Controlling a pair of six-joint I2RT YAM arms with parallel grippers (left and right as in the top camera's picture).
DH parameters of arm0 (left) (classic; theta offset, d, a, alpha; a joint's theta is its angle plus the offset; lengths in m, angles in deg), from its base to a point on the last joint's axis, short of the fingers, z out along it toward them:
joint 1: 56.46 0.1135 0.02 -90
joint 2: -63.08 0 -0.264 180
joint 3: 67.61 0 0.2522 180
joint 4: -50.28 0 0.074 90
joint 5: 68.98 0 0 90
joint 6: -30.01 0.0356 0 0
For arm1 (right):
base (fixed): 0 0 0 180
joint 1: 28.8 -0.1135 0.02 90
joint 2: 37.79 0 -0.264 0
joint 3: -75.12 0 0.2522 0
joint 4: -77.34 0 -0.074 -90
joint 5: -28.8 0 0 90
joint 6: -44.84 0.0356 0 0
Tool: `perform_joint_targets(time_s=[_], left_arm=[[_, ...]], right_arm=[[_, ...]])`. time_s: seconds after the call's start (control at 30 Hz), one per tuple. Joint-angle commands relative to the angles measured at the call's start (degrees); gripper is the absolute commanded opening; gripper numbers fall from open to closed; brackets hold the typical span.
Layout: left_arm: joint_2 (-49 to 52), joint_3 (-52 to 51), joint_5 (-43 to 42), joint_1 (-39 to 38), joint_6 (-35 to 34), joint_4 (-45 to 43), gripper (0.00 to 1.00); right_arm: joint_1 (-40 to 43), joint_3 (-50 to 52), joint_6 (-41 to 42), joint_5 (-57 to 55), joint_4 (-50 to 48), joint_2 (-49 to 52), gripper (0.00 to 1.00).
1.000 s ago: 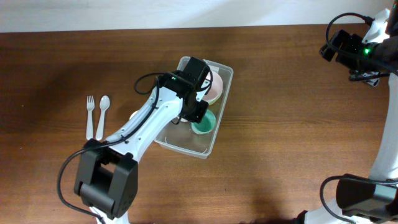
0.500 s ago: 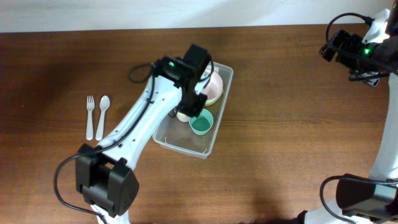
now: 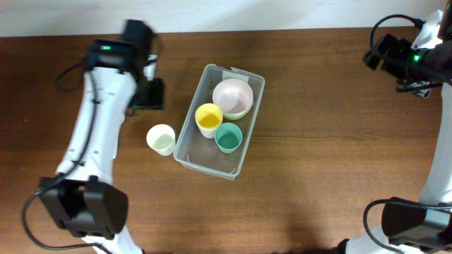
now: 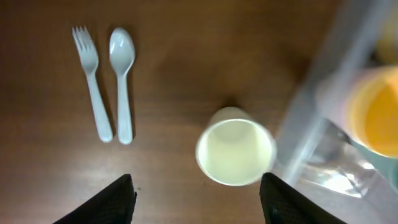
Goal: Pack container
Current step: 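Move the left gripper to the cream cup and grasp it, then carry the cream cup into the container onto the green cup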
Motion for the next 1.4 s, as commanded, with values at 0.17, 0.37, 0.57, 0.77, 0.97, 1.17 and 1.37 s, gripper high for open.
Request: perform_joint_targets(time_s=[0.17,0.37,0.57,0.77,0.97,1.17,1.37], left_arm=[[-0.59,-20.70,-8.79,6.25,-1.22,-13.11,0.66],[-0.59,-30.64,-8.63,6.14,-1.25,-23.76,0.50],[-0.66,-32.59,-8.87,6.14,-1.29,-27.06,0.01],[-3.13,-24.50,-10.71,6.12,-1.25,-22.82,0.01],[-6.10,-8.76,-12.39,2.89,-1.16,-12.41,0.01],[-7.91,-2.73,-12.35,-5.53,0.96,-9.05,0.01],[-7.15,-3.93,-11.61,-15.74,0.94,-9.40,0.01]], right_arm=[[0.22,-0.09,0.26,0.07,0.02,0.15,0.99],[0.22,-0.09,0.26,0.07,0.02,0.15,0.99],[0.22,-0.09,0.26,0.07,0.02,0.15,0.99],[0.22,-0.09,0.26,0.07,0.02,0.15,0.99],[0.22,-0.09,0.26,0.07,0.02,0.15,0.99],[0.22,-0.09,0.26,0.07,0.02,0.15,0.99],[0.22,-0.09,0.26,0.07,0.02,0.15,0.99]])
